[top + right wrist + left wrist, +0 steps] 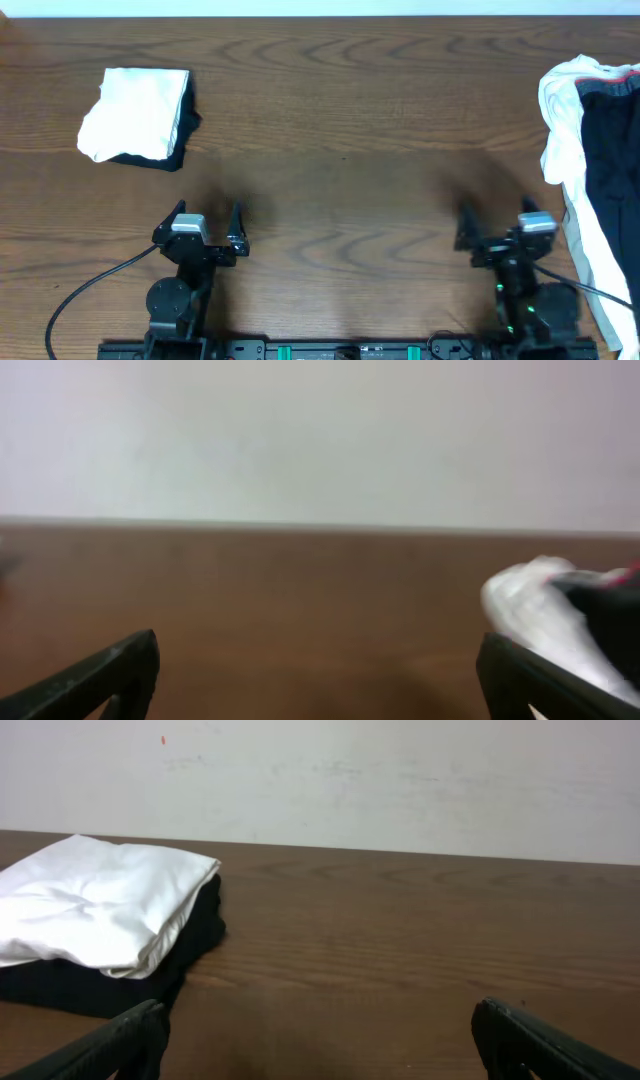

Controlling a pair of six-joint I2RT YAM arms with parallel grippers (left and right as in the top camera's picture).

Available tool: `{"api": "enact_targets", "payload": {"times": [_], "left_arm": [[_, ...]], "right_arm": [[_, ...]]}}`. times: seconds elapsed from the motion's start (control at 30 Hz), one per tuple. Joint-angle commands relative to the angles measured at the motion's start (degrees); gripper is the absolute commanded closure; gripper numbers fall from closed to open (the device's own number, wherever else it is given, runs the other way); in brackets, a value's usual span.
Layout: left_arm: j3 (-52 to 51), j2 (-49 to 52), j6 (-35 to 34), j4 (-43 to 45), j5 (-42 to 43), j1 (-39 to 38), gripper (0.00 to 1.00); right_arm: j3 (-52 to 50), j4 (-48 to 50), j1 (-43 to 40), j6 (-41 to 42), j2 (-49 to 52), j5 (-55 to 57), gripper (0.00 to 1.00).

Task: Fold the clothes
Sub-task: 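Reach the right gripper to the black leggings waistband in the right pile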

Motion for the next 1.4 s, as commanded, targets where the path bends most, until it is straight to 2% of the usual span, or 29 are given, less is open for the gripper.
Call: {"api": "enact_targets", "payload": {"times": [0.0,0.2,0.37,0.63,0.77,0.97,1.0,1.13,1.23,1.37], "left_arm": [[-1.1,-0.4,1.0,-1.6,0.3,-0.2,0.02],[-1.1,-0.4,1.0,-1.6,0.3,-0.2,0.02],[-1.1,-0.4,1.0,-1.6,0.3,-0.2,0.02],[-1.1,-0.4,1.0,-1.6,0.4,-0.2,0.02],[-1.1,-0.4,1.0,-1.6,0.4,-0.2,0.02],[-1.1,-0.4,1.0,-1.6,0.3,-0.2,0.02],[-1.1,-0.4,1.0,-1.6,0.3,-0.2,0.02],[-1.1,-0.4,1.0,-1.6,0.3,-0.2,0.02],[-1.1,-0.4,1.0,-1.6,0.3,-0.2,0.02],[-1.1,-0.4,1.0,-1.6,0.4,-0.2,0.02]], "right_arm": [[10.7,-1.0,0.2,0.9,5.4,7.8,0.01],[30.6,-5.5,0.0,2.4,26.4,12.6,0.01],[49.7,-13.7,-2.9,-1.0,47.3,11.9,0.01],[83.8,-35.3,-16.2,-4.9,79.2,3.9,0.01],[95.7,-40.6,-22.8,-4.8,91.2,3.9,0.01],[97.3,-38.1,-27.3,-5.0,98.4,8.1,0.01],[97.3,-37.6,-27.8,-5.9,99.3,7.8,0.03],[97.3,-36.8,-29.8,-13.1,104.1,6.7,0.28],[97.3,-35.9,-30.9,-17.6,108.5,6.7,0.34],[97.3,-34.4,-32.7,-19.4,114.5,5.4,0.43]]}}
